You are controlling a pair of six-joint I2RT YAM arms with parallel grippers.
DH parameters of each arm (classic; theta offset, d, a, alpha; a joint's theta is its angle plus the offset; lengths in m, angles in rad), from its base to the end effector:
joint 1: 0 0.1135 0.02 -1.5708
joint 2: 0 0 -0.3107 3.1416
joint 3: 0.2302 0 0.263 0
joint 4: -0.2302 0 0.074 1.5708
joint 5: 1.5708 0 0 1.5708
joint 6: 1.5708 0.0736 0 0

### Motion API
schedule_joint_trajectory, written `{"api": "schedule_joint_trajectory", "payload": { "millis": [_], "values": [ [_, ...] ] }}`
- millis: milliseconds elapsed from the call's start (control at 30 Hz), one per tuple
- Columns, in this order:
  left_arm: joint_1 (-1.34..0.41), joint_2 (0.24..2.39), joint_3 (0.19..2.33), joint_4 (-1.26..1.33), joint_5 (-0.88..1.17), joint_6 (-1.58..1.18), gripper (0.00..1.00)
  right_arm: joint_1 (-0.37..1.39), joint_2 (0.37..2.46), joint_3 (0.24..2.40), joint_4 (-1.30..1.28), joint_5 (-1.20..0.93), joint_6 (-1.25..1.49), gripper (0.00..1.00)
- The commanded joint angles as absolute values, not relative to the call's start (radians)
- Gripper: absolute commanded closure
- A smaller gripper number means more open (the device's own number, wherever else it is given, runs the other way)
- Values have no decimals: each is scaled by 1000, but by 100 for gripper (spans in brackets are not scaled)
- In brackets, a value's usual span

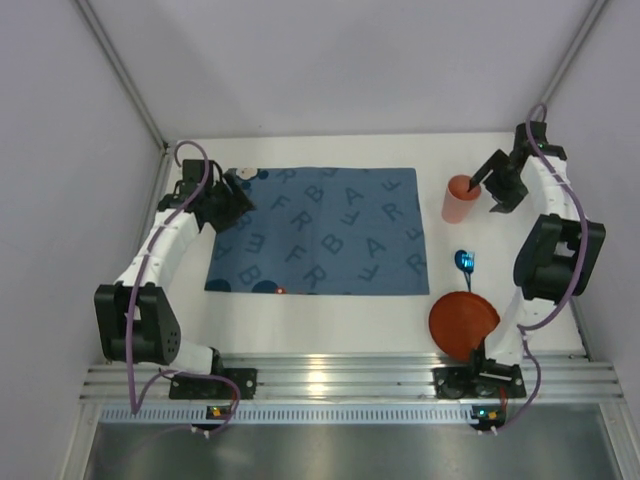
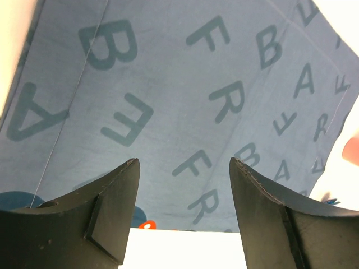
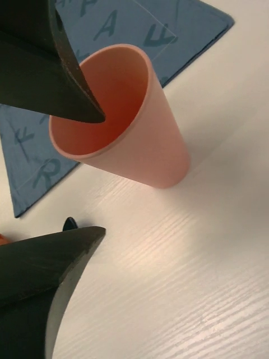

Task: Set the dinner table for one person

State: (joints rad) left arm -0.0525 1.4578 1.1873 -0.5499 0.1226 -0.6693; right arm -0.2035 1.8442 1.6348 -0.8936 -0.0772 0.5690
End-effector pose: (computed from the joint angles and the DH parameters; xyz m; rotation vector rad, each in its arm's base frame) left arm 0.3471 -0.0273 0.3041 -0.6840 2.3413 -0.4792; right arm 0.4255 -0.0820 0.2866 0.9894 2.4984 0.2184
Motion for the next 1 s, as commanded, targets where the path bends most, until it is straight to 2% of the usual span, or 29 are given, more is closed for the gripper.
{"api": "schedule_joint_trajectory", "payload": {
  "millis": [0, 100, 133, 200, 233, 300, 500, 633, 967],
  "values": [
    [-52, 1457, 1173, -525, 166, -641, 30, -180, 1910, 1701, -845, -69, 578, 26],
    [-51, 1479, 1178, -511, 178, -632, 30, -135, 1968, 1733, -842, -28, 563, 32],
    [-49, 1482, 1177, -502, 179, -627, 30, -123, 1982, 1752, -845, -15, 560, 40],
    [-40, 1486, 1174, -486, 193, -623, 30, -97, 2006, 1778, -848, 33, 558, 59],
    [-37, 1488, 1172, -482, 208, -620, 30, -92, 2013, 1789, -860, 47, 560, 81],
    [-32, 1489, 1175, -488, 224, -606, 30, -78, 2020, 1831, -894, 84, 568, 100],
    [-31, 1445, 1135, -476, 233, -606, 30, 45, 2002, 2021, -960, 156, 566, 100],
    [-31, 1425, 1097, -469, 238, -612, 30, 135, 2078, 2189, -1040, 166, 560, 100],
    [-29, 1356, 1068, -479, 242, -611, 30, 216, 2223, 2246, -1071, 153, 595, 100]
  ]
}}
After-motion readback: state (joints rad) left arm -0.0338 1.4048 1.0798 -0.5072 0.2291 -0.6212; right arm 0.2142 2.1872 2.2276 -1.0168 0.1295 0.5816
